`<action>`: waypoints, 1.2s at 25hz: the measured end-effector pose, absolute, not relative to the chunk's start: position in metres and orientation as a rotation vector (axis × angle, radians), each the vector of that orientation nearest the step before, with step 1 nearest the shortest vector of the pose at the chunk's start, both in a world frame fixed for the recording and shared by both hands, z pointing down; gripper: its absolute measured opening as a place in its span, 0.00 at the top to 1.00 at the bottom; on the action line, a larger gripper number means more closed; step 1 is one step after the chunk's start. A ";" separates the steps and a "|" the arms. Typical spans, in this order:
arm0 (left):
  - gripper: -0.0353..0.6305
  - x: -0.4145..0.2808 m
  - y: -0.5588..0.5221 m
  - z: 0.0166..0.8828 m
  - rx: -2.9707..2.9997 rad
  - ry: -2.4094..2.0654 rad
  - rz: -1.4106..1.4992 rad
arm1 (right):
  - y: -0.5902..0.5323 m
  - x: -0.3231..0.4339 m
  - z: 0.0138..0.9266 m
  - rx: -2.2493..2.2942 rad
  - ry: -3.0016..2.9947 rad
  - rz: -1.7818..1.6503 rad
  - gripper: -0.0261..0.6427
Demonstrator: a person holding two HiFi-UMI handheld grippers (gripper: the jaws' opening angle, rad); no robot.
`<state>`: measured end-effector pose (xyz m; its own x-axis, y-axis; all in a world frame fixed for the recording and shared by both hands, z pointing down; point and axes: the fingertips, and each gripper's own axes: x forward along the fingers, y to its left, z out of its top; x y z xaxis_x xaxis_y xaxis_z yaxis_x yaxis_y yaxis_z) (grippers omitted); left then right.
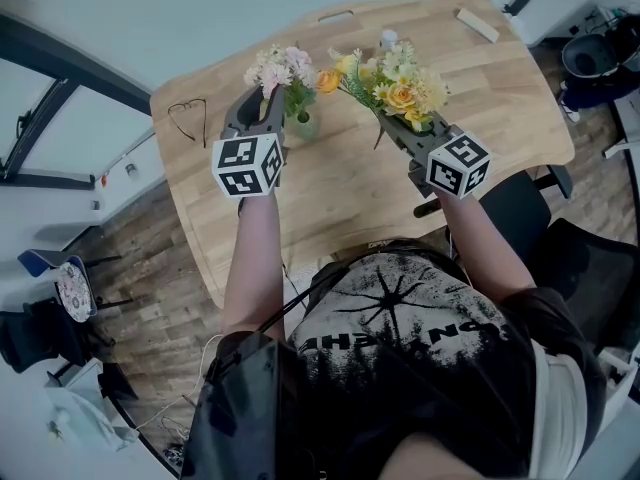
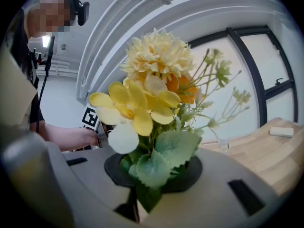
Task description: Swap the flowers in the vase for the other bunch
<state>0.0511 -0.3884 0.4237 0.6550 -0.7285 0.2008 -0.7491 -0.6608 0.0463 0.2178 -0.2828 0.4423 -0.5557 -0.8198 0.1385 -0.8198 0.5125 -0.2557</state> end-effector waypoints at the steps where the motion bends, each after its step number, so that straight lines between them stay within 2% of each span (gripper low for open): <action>1: 0.80 0.051 -0.388 0.421 2.746 -1.230 0.241 | -0.282 0.218 0.442 -1.480 2.731 -0.458 0.85; 30: 0.80 0.037 -0.374 0.336 2.848 -1.312 0.114 | -0.274 0.207 0.406 -1.429 2.703 -0.342 0.85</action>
<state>0.0368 -0.3737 0.3361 0.6478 -0.7588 0.0678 -0.7590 -0.6505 -0.0272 0.2075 -0.2736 0.4057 -0.5672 -0.8223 0.0460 -0.8079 0.5446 -0.2252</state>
